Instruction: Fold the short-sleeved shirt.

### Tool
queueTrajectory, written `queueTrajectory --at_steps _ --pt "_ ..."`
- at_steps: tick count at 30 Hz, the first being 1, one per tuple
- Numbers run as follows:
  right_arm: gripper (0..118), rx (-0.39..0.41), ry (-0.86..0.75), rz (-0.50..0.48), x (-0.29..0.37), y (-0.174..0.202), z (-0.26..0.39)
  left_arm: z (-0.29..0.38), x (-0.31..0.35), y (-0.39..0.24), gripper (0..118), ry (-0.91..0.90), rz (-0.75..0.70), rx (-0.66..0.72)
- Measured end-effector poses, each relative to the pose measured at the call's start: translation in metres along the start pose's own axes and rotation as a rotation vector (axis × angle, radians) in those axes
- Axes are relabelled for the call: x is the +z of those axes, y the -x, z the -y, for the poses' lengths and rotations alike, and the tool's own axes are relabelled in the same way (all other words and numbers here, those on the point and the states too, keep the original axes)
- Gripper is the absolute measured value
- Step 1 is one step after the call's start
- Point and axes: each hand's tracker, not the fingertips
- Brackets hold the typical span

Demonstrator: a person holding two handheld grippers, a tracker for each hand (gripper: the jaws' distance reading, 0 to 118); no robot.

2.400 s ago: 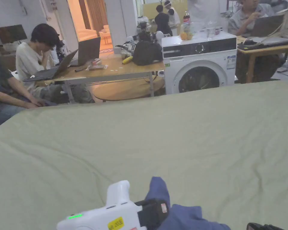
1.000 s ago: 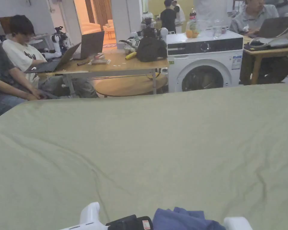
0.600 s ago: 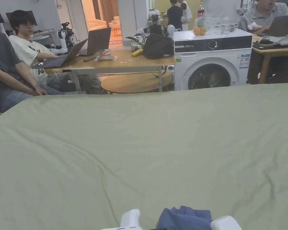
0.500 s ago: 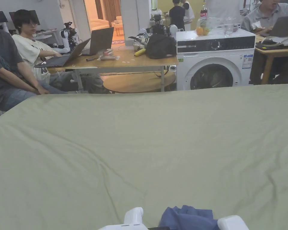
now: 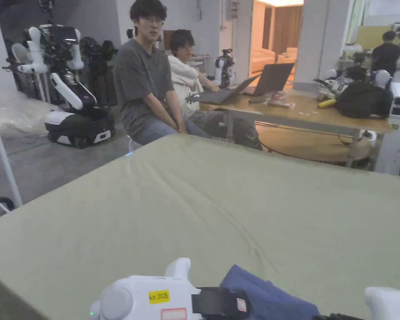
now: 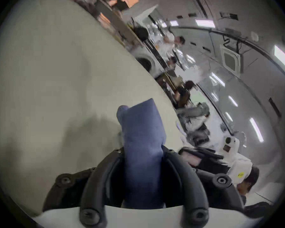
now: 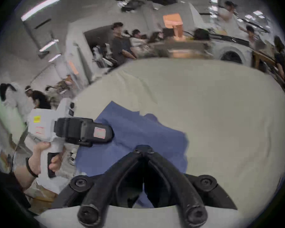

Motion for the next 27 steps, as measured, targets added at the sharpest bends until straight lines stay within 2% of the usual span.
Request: queueTrajectory --at_steps 2,5,8,9,11,14,17,18,22,24,27 --pt "0 -0.002 0.013 -0.065 -0.040 0.014 -0.018 -0.038 0.029 0.043 28 -0.075 -0.128 0.038" --pt "0 -0.012 0.072 -0.148 -0.099 0.031 -0.033 -0.085 0.053 0.098 28 -0.049 -0.337 0.092" --pt "0 -0.008 0.119 -0.195 -0.128 0.041 -0.033 -0.110 0.059 0.147 28 -0.058 -0.329 0.163" --pt "0 -0.001 0.121 -0.191 -0.133 0.041 -0.030 -0.113 0.058 0.154 30 -0.056 -0.353 0.177" --pt "0 -0.005 0.139 -0.171 -0.131 0.035 -0.022 -0.115 0.058 0.157 48 -0.066 -0.445 0.150" --pt "0 0.000 0.152 -0.134 -0.110 0.013 -0.009 -0.113 0.080 0.152 56 -0.084 -0.576 0.031" --pt "0 0.032 0.112 -0.036 -0.070 -0.014 0.004 -0.107 0.120 0.115 59 -0.185 -0.792 -0.132" --pt "0 0.039 0.089 0.009 -0.055 -0.024 0.008 -0.104 0.131 0.094 59 -0.239 -0.815 -0.205" --pt "0 0.044 -0.029 0.191 0.006 -0.050 0.013 -0.071 0.143 -0.015 59 -0.465 -0.702 -0.546" --pt "0 -0.008 -0.112 0.246 0.045 -0.066 0.014 -0.049 0.133 -0.082 59 -0.581 -0.612 -0.701" --pt "0 -0.067 -0.283 0.344 0.104 -0.082 0.013 -0.025 0.101 -0.155 59 -0.695 -0.533 -0.750"
